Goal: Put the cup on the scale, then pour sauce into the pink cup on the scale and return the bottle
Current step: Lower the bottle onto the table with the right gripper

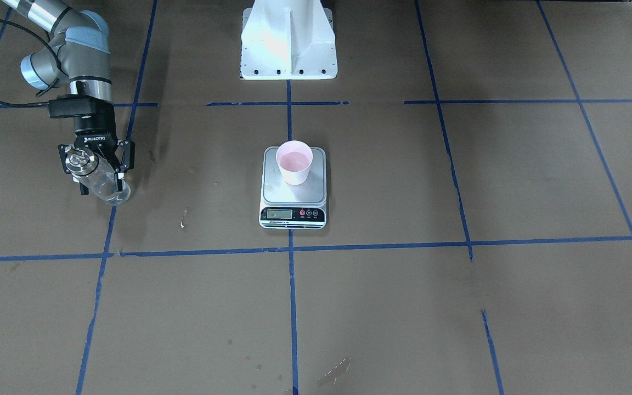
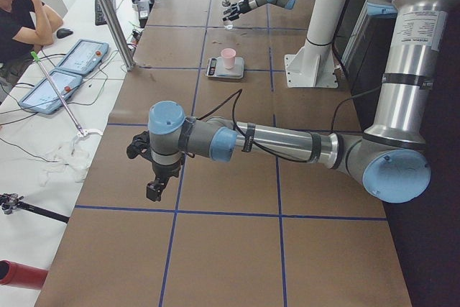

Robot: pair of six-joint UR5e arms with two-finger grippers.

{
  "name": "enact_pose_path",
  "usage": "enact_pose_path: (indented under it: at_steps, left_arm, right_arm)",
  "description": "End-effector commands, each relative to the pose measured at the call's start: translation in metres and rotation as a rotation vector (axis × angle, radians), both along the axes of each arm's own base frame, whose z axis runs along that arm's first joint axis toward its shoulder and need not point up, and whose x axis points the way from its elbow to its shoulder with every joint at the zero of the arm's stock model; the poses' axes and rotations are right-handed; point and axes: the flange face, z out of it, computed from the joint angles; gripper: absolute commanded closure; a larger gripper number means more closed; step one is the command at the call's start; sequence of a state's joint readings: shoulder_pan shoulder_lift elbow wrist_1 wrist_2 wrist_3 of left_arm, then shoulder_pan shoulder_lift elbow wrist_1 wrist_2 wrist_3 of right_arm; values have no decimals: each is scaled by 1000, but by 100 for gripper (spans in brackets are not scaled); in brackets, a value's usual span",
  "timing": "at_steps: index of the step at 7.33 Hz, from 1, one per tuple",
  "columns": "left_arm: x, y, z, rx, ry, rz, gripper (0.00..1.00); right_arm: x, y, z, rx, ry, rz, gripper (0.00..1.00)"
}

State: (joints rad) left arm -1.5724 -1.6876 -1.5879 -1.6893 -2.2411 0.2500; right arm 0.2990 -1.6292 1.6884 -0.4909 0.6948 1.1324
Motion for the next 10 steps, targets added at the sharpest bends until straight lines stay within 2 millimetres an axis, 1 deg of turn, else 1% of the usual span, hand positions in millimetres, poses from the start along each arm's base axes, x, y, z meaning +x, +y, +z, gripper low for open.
enact_pose_path:
  at_steps: [1,2,6,9,10]
  left_arm:
    - [0,-1,2,-2,0,0,0]
    - [0,-1,2,-1,0,1,0]
    - [0,-3,-2,5,0,1,0]
    - [1,-5,-3,6,0,3,0]
    - [1,-5,-2,5,0,3,0]
  right_arm:
    - [6,2,3,-10,-4,-5,88]
    - [6,3,4,-10,-3,-7,80]
    - [10,4,12,-16,19,-7,67]
    - [8,5,10,-16,16,-12,41]
    - [7,4,10,-16,15,-12,39]
